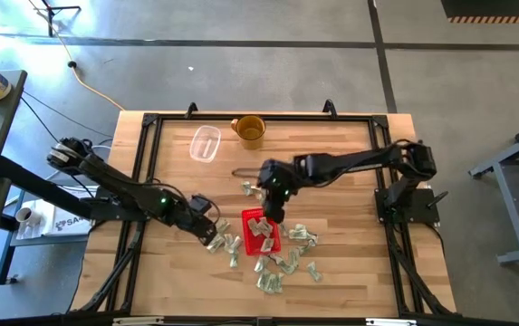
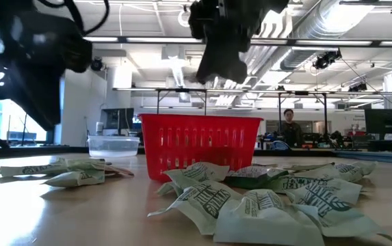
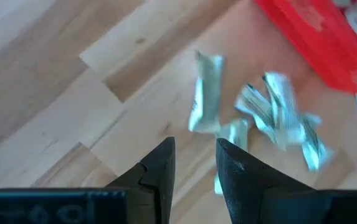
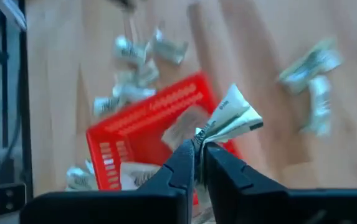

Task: Pick and place Stevia / Truvia into bins
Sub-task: Put the white stevia packet into the red basket

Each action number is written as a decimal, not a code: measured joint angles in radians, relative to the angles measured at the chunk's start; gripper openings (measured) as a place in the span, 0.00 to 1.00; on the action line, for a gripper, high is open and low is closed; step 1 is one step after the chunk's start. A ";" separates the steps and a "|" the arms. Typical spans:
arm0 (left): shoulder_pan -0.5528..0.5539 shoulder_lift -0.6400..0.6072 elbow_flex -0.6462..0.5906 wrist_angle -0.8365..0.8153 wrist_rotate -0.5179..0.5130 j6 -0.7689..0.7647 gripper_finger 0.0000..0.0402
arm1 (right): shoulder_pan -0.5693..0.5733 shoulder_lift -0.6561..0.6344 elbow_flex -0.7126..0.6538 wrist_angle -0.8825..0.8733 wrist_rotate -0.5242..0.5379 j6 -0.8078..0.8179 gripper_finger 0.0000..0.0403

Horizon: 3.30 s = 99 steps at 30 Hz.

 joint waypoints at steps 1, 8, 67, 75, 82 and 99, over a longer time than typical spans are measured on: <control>0.013 0.011 0.000 0.012 0.007 -0.004 0.38 | 0.010 0.013 0.000 0.000 -0.006 0.014 0.09; 0.056 0.080 0.019 0.081 0.074 -0.009 0.53 | 0.071 0.065 0.004 0.050 -0.071 0.103 0.29; 0.242 0.380 0.528 0.019 0.148 0.415 0.07 | 0.329 -0.839 -0.577 -0.462 0.684 0.682 0.65; 0.247 0.499 0.530 0.174 0.370 0.448 0.16 | 0.310 -0.813 -0.577 -0.450 0.678 0.654 0.65; 0.220 0.458 0.529 -0.037 0.322 0.386 0.43 | 0.313 -0.784 -0.577 -0.385 0.590 0.585 0.66; -0.050 0.425 0.478 -0.332 0.186 0.022 0.59 | 0.312 -0.473 -0.576 -0.176 0.475 0.421 0.66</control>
